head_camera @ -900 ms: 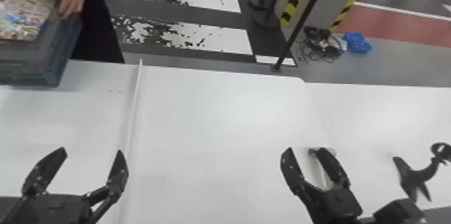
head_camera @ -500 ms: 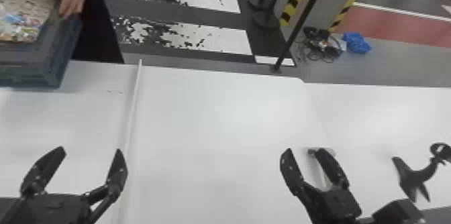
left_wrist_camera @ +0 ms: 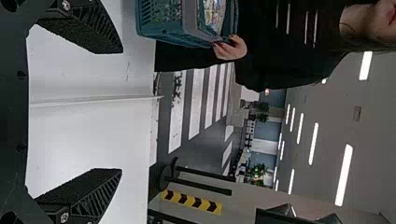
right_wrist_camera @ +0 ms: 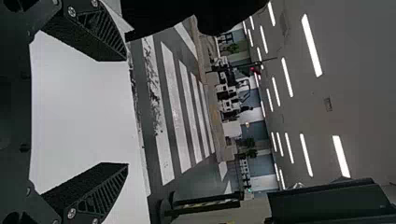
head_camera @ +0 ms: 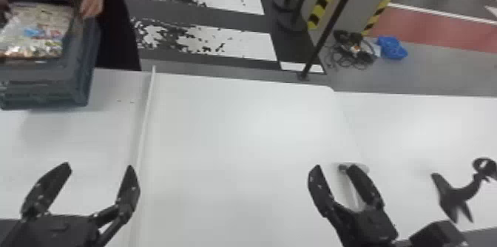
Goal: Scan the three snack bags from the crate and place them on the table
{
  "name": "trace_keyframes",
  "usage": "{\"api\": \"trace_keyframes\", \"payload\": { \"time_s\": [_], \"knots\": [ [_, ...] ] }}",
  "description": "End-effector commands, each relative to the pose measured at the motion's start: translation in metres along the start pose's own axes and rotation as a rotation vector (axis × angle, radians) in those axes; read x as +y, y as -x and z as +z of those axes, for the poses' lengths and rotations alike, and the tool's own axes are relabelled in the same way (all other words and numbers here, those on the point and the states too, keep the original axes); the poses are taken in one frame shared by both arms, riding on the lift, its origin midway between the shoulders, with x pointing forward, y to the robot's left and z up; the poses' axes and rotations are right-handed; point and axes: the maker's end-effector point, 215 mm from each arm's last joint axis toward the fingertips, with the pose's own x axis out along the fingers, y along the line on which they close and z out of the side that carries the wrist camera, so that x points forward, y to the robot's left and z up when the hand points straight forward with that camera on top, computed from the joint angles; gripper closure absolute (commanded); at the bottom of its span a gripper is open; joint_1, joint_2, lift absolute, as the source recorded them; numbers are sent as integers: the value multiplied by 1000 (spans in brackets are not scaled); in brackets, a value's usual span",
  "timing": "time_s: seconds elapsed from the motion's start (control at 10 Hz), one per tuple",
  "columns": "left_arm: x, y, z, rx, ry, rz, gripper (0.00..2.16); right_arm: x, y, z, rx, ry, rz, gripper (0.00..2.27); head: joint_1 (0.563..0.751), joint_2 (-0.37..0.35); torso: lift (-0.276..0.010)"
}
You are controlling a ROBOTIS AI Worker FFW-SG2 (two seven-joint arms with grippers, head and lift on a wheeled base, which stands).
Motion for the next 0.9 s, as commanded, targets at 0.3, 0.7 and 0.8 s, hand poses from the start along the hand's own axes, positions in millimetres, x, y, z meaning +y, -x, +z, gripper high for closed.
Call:
{"api": "trace_keyframes", "payload": {
  "time_s": [0.3,0.7,0.8],
  "knots": [
    [-5,1,6,-19,4,-8,83,-3,2,3,-5,2,-4,130,695,-277,-37],
    [2,-3,1,8,-10,-6,83,-4,3,3,-4,1,-5,130,695,-285,-37],
    [10,-8,0,23,-16,-6,90,-3,3,3,-4,1,-3,130,695,-282,-37]
  ]
}}
